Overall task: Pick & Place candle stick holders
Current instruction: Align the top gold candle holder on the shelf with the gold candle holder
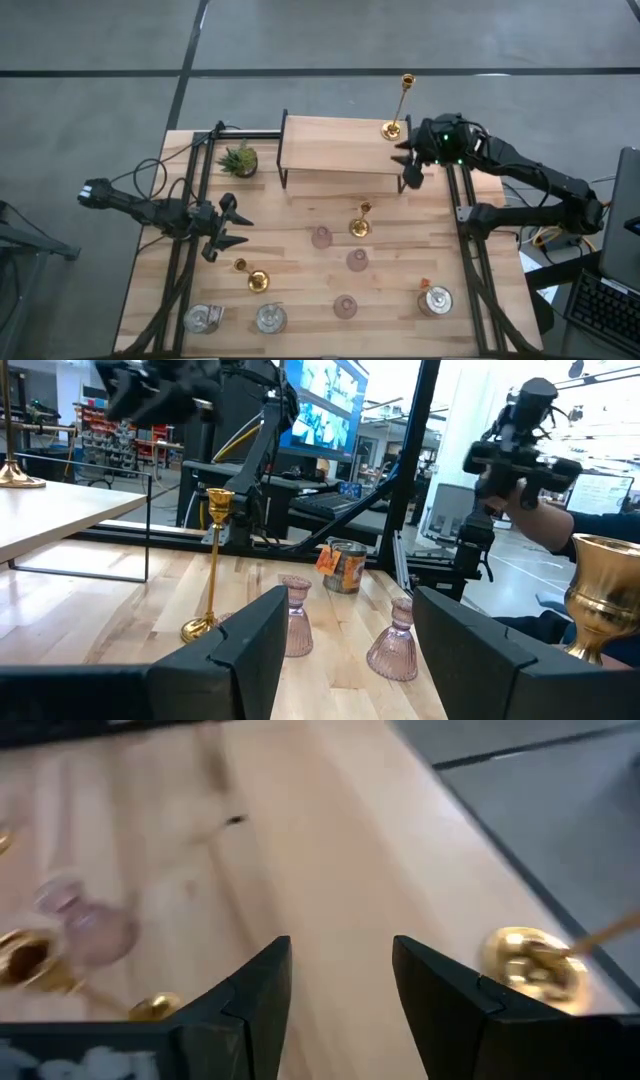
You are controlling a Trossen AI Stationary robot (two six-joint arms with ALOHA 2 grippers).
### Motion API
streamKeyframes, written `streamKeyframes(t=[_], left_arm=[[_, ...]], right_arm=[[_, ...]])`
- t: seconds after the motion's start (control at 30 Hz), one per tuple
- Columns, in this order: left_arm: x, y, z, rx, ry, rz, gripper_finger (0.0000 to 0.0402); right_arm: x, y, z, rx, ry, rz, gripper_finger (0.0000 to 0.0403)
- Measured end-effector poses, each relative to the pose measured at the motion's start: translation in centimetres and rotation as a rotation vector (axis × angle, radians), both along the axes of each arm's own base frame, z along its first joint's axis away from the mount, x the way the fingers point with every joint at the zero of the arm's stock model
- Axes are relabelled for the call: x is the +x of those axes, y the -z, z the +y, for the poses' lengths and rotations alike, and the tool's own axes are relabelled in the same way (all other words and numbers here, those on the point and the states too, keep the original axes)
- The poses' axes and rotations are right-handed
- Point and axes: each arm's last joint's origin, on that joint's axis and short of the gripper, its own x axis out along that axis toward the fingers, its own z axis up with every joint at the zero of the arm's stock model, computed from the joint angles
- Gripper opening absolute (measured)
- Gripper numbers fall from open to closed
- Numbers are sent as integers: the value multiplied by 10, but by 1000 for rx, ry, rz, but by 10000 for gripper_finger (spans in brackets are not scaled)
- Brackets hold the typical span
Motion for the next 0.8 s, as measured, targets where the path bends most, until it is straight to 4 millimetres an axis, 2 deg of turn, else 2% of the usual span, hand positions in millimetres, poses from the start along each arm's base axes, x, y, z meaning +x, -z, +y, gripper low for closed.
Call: streamKeyframes(t=[0.43,0.8], left_arm=[[0,0,0,0,0,0,218],[0,0,0,0,0,0,218]], right_arm=[[14,13,63,72,-301,94,163],[21,36,106,177,-431,108,166]])
